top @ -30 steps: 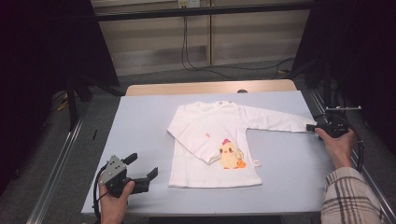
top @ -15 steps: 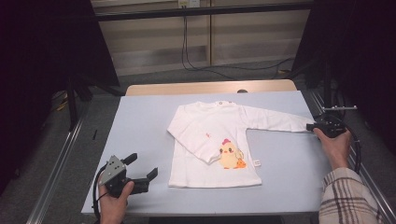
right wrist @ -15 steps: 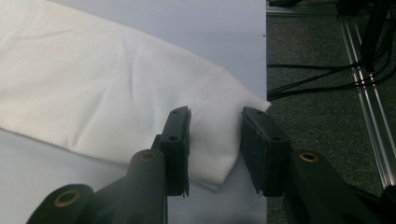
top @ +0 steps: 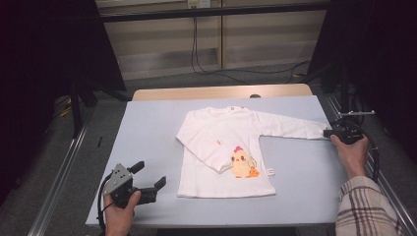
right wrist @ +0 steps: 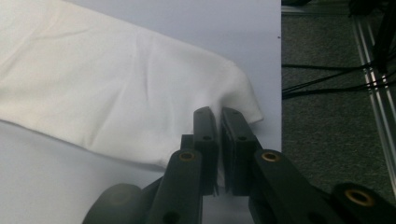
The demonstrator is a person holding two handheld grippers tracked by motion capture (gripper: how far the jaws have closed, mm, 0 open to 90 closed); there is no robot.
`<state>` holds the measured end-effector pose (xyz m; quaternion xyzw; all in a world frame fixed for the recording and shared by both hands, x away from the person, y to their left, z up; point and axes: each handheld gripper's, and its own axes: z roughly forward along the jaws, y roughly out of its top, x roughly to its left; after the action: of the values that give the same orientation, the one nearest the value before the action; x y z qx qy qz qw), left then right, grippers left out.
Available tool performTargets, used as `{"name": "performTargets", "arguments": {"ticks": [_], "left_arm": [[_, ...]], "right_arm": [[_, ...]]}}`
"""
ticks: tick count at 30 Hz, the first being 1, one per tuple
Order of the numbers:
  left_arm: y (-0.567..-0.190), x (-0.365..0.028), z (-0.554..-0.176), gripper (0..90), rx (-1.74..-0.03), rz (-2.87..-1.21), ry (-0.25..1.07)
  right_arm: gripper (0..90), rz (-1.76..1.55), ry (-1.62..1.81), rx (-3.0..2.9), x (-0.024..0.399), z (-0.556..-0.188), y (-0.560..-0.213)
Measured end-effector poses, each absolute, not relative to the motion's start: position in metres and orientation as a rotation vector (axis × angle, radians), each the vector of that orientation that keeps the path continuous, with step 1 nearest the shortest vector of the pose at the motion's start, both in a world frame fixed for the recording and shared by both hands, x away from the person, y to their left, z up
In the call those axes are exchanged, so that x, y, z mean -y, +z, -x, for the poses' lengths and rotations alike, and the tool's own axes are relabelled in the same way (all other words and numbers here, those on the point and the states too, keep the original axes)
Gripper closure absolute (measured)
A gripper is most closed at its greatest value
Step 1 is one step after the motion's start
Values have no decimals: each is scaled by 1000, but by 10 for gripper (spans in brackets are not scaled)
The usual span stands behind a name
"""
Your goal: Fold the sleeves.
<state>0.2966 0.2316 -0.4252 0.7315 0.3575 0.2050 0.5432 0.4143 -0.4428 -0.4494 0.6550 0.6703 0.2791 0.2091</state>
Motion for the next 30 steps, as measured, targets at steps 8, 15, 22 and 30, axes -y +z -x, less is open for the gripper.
{"name": "performTargets", "arguments": {"ticks": [8, 15, 22, 30], "left_arm": [[-423, -233, -295, 39, -845, -1711, 495], [-423, -233, -295, 40, -850, -1709, 496], [-423, -234, -295, 39, -854, -1696, 491], [-423, -234, -295, 40, -852, -1702, 494]], "right_arm": [[868, -1776, 762, -1847, 440, -414, -448], [868, -1760, 846, -1819, 438, -410, -442], [868, -1728, 917, -1814, 433, -408, -435], [868, -1688, 985, -1819, 426, -407, -429]]}}
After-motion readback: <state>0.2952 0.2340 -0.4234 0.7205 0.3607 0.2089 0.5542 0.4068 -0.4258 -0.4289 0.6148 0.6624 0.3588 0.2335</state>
